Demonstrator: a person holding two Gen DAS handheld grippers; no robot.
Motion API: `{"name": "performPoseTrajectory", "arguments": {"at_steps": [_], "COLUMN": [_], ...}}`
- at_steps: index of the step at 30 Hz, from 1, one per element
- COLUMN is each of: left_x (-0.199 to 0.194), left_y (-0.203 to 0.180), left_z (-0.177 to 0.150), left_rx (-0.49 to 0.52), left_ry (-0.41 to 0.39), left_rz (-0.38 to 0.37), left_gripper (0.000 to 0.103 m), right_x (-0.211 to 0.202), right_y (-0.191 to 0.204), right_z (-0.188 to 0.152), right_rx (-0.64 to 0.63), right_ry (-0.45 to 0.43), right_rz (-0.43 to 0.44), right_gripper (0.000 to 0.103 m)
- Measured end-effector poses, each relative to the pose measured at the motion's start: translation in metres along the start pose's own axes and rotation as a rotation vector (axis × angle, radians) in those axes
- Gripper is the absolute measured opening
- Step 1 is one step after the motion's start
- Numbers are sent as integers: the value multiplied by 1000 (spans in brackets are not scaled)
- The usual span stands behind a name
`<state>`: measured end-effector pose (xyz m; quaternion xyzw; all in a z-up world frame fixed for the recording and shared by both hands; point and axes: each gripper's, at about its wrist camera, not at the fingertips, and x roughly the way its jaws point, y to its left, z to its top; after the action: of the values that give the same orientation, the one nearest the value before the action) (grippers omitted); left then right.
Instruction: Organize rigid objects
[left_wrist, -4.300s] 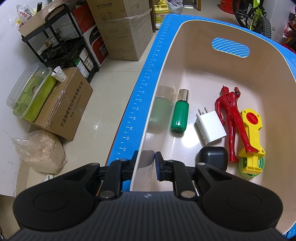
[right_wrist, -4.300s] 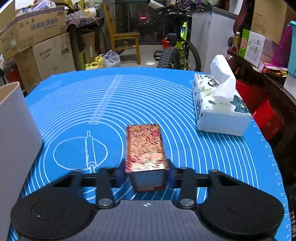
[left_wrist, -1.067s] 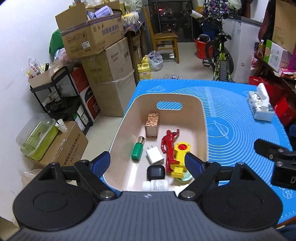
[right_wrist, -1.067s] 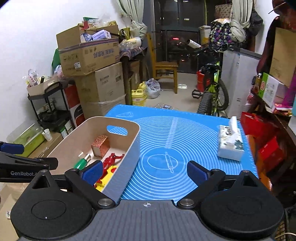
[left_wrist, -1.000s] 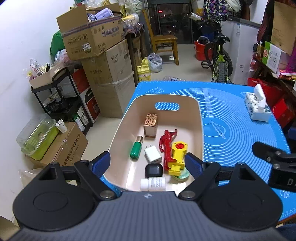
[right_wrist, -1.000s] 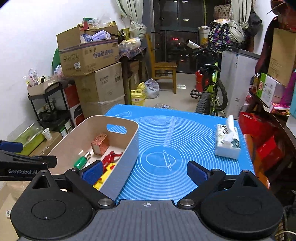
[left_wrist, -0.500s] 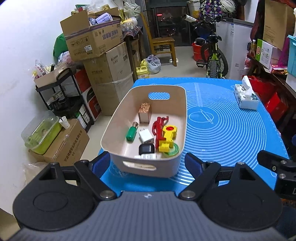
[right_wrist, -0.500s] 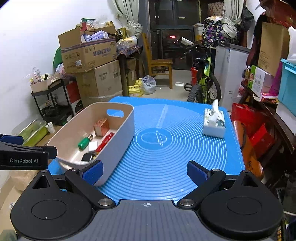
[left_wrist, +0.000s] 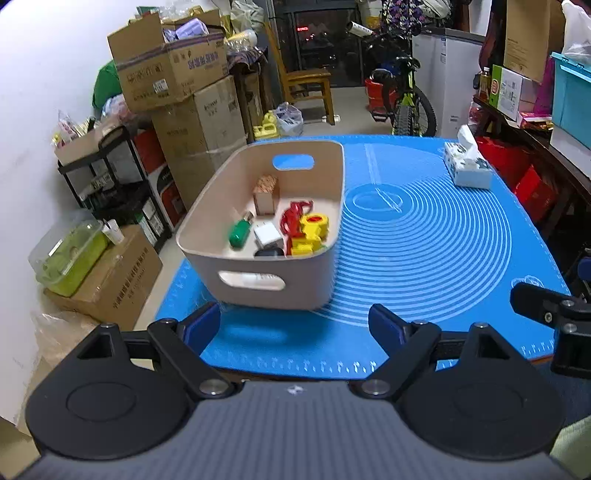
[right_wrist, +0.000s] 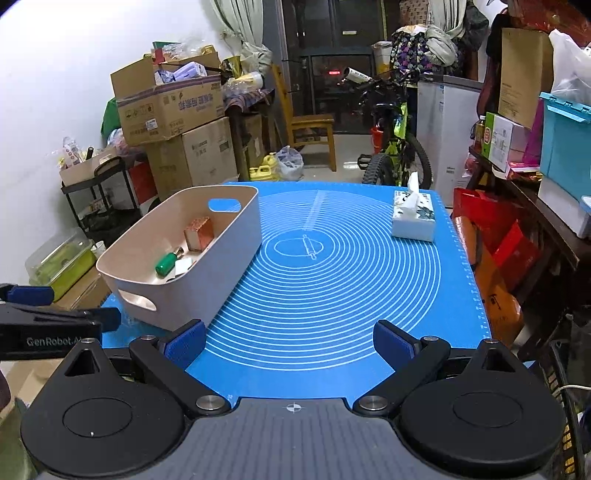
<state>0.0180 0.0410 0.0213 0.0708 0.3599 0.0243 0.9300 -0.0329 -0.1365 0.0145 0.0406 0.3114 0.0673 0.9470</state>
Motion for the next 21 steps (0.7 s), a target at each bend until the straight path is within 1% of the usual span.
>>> {"name": "performPoseTrajectory", "arguments": {"at_steps": [3,7,11,21], "left_x": [2,5,8,12], "left_y": [-4,-10,-11,-15], "left_z": [-8,-14,-19,-22], "left_rx": [-1,27,20,15], "left_ry": [-6,-13,-15,-16], "left_rz": [-4,3,-14,-32], "left_gripper": [87,87,87,87], "right_x": [3,5,5,9], "right_y": [0,1,2,-9], "right_z": [-9,-21,-24,-31], "right_rx": [-6,-25,-19,26], "right_ry": [12,24,9,19], "right_rz": [0,-5,-4,-11], "right_gripper": [97,97,97,97]}}
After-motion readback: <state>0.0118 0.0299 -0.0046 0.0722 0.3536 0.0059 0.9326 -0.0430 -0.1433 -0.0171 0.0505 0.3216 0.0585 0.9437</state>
